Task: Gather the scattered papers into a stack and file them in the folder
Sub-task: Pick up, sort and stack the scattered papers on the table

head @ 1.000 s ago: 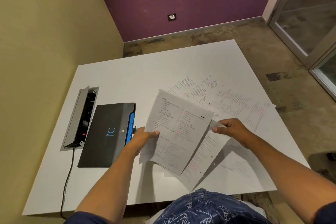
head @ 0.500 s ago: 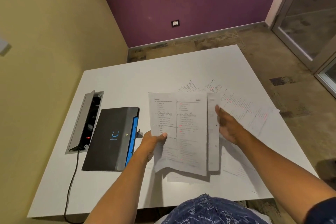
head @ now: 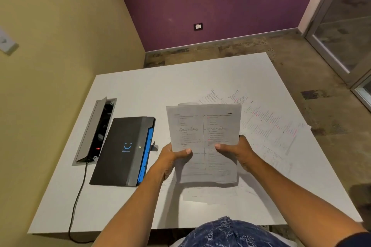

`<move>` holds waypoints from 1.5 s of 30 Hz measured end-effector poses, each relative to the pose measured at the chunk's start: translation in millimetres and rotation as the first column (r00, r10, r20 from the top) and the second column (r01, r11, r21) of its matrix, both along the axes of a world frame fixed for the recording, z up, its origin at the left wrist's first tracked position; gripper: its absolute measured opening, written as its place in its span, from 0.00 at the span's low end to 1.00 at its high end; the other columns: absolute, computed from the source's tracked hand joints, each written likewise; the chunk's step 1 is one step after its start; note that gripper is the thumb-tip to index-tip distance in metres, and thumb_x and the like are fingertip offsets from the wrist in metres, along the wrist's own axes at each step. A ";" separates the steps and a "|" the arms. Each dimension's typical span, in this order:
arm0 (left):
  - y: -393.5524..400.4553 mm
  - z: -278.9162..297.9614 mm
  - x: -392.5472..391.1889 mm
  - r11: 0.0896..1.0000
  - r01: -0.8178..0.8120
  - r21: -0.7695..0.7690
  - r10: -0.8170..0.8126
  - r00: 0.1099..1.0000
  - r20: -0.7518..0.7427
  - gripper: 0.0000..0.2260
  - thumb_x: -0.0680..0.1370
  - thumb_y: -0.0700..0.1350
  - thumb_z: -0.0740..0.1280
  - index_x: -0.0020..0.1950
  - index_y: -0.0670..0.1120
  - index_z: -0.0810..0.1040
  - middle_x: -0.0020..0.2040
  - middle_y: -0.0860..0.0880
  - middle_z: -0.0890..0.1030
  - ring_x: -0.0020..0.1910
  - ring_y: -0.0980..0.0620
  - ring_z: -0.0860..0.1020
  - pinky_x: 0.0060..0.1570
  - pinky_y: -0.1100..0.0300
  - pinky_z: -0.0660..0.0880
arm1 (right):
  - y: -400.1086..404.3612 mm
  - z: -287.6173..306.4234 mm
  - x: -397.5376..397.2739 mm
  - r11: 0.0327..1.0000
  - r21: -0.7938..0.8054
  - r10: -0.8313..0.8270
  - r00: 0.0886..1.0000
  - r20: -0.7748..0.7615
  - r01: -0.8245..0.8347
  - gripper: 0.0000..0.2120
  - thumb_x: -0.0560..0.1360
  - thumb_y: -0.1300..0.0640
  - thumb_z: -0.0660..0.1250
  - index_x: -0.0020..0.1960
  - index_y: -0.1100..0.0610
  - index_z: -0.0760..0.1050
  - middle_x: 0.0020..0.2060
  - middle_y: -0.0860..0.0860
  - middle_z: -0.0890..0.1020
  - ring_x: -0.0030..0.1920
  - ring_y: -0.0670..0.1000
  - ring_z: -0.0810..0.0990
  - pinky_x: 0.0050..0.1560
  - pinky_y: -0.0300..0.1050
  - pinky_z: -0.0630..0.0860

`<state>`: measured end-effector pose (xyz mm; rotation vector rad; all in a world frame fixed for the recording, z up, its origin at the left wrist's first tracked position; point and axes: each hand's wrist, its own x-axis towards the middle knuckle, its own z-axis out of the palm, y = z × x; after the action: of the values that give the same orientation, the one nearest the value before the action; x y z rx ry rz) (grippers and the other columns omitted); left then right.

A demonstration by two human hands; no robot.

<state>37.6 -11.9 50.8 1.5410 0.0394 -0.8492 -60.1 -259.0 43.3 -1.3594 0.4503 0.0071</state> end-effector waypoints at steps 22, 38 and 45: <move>-12.9 -9.5 -14.9 0.919 0.180 0.352 -0.276 0.930 0.243 0.18 0.75 0.50 0.76 0.63 0.53 0.78 0.58 0.49 0.83 0.59 0.48 0.81 0.62 0.44 0.80 | -21.2 -34.7 -21.2 0.978 -0.083 0.175 0.972 -0.154 -0.189 0.23 0.68 0.65 0.81 0.57 0.48 0.79 0.57 0.50 0.84 0.59 0.51 0.82 0.56 0.40 0.80; -17.1 -14.7 -14.1 0.915 -0.059 0.399 -0.001 0.989 0.148 0.08 0.83 0.44 0.67 0.61 0.47 0.76 0.53 0.48 0.82 0.53 0.45 0.81 0.48 0.55 0.78 | -116.3 -78.1 -14.3 0.472 -0.764 -0.162 0.809 -0.566 -0.440 0.27 0.72 0.58 0.72 0.71 0.53 0.72 0.67 0.52 0.76 0.65 0.55 0.77 0.62 0.49 0.76; -16.1 -19.5 -13.4 0.906 -0.073 0.417 0.036 0.995 0.098 0.13 0.83 0.44 0.67 0.66 0.45 0.77 0.57 0.46 0.82 0.55 0.44 0.81 0.55 0.49 0.78 | -138.7 -91.0 -24.1 0.312 -0.688 -0.276 0.630 -0.726 -0.656 0.38 0.72 0.50 0.71 0.77 0.56 0.59 0.67 0.58 0.72 0.66 0.59 0.73 0.62 0.53 0.74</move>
<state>24.2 -28.0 31.3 1.9720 0.2129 -0.7572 -84.2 -397.8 -47.7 -2.6594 1.1000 0.7179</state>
